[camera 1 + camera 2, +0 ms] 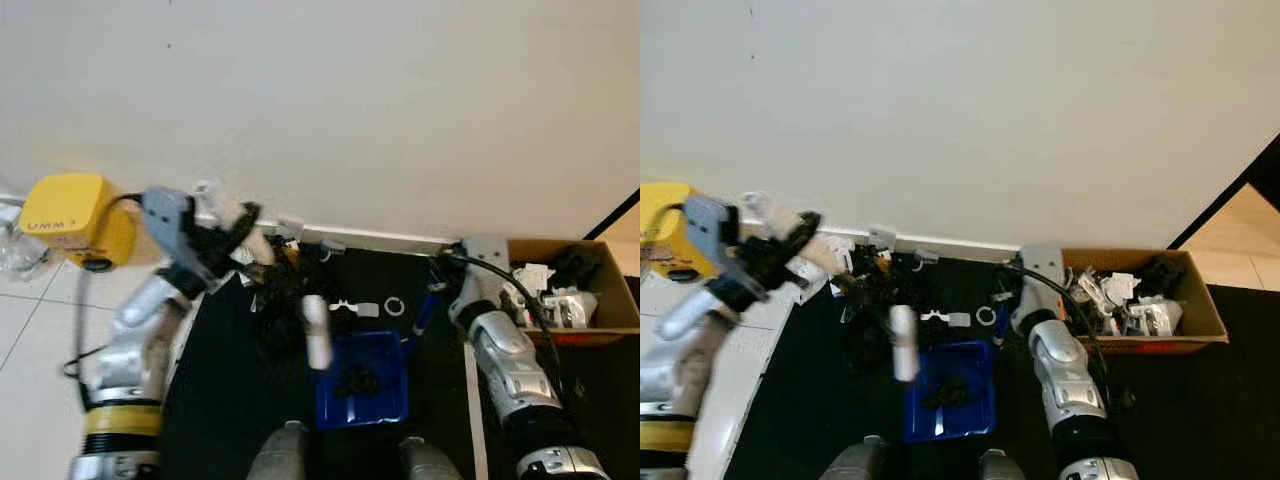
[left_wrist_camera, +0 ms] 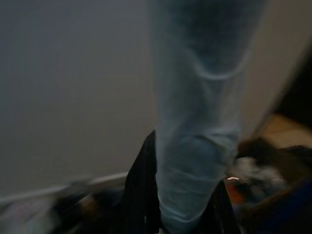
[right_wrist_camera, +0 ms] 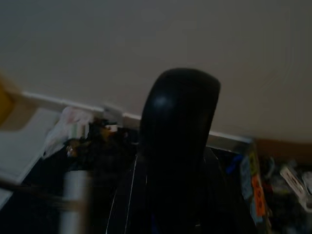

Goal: Sweep floor

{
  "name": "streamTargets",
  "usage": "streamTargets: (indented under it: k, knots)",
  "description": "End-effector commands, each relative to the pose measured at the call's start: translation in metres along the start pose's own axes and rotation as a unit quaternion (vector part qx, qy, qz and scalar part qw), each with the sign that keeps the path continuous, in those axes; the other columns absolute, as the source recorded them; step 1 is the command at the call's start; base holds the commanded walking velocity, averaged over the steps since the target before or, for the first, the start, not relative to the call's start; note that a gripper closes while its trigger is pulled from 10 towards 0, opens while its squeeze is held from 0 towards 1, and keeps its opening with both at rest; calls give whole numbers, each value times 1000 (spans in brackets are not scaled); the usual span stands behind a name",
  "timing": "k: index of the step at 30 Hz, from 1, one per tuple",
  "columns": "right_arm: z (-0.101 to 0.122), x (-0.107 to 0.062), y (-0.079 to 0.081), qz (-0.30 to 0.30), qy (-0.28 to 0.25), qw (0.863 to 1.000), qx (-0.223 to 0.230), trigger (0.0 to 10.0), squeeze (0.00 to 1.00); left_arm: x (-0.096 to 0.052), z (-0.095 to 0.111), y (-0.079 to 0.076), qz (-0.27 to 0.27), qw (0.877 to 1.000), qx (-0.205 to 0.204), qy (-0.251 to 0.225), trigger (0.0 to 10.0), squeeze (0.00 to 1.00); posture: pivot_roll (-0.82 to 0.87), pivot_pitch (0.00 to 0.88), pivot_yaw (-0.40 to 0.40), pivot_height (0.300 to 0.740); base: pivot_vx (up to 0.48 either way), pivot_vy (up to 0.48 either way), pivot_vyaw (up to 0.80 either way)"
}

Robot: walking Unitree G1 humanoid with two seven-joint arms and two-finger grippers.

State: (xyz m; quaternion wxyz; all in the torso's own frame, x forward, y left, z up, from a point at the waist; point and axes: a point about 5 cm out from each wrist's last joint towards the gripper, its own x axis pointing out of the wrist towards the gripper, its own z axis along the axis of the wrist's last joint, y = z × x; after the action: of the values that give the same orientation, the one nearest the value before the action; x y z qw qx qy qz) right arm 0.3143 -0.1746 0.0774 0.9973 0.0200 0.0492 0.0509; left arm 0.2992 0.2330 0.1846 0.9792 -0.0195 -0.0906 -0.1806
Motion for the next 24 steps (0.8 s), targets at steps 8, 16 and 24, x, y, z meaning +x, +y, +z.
streamTargets:
  k: [8,16,24]
  knots:
    - [11,-8,-5,-23,-61,996,62,10000,0,0,42,37,111,993,7,23,10000,0,187,152,56,740,0,0,0]
    - [61,-8,3,3,-159,982,105,10000,0,-3,-18,-3,139,976,-49,160,10000,0,168,132,64,740,0,0,0]
    - [91,-8,-4,-4,-206,974,97,10000,0,9,-31,-25,148,963,-179,136,10000,0,142,123,52,740,0,0,0]
